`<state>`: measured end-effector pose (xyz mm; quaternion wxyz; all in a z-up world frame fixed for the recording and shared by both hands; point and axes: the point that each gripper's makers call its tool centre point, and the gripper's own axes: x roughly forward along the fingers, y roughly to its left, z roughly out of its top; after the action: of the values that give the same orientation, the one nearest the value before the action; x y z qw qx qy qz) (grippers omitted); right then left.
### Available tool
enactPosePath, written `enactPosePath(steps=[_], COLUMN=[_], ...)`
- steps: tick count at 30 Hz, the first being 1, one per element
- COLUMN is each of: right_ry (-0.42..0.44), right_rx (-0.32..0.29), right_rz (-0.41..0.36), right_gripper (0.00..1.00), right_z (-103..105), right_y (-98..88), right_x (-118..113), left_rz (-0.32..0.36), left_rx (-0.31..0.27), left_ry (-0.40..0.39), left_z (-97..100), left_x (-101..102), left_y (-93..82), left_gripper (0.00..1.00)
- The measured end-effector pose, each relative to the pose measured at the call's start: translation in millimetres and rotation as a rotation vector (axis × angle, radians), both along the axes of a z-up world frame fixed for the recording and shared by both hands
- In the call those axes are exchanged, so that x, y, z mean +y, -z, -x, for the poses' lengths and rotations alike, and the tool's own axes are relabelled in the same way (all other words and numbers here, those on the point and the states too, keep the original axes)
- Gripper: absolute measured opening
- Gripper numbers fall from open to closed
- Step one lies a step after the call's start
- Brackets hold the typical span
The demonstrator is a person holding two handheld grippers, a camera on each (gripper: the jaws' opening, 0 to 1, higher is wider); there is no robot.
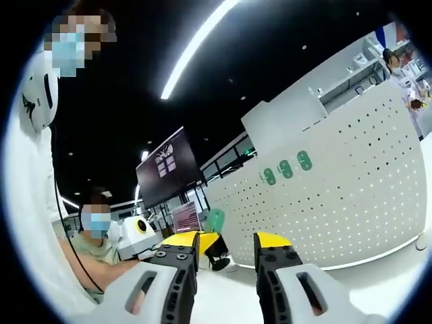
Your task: Insert the hook assembly into the mounting plate slot until the hook locks in place.
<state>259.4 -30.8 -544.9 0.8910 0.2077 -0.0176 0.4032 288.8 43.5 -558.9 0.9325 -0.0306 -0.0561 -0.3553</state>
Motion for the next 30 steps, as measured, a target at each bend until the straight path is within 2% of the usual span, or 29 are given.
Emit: enactPosePath(steps=[11,20,30], right_ry=[-0.033,-0.056,-0.062], right_rx=[-0.009,0.017,0.028], right_rz=[-0.016,-0.038,-0.048], right_gripper=[0.25,0.21,0.16], right_z=[-8.0,-13.9,-24.0], right_y=[-8.6,-9.5,-13.3], right_x=[19.7,31.7,41.8], left_rz=[-0.010,-0.039,-0.040], left_rx=[-0.007,-0.018,-0.025], left_ry=[-0.031,-0.041,-0.038], left_z=[1.1,3.1,3.9], left_x=[-0.4,-3.2,-6.0], left_y=[-1.0,-0.7,-5.4], left_gripper=[0.01,0.01,0.01])
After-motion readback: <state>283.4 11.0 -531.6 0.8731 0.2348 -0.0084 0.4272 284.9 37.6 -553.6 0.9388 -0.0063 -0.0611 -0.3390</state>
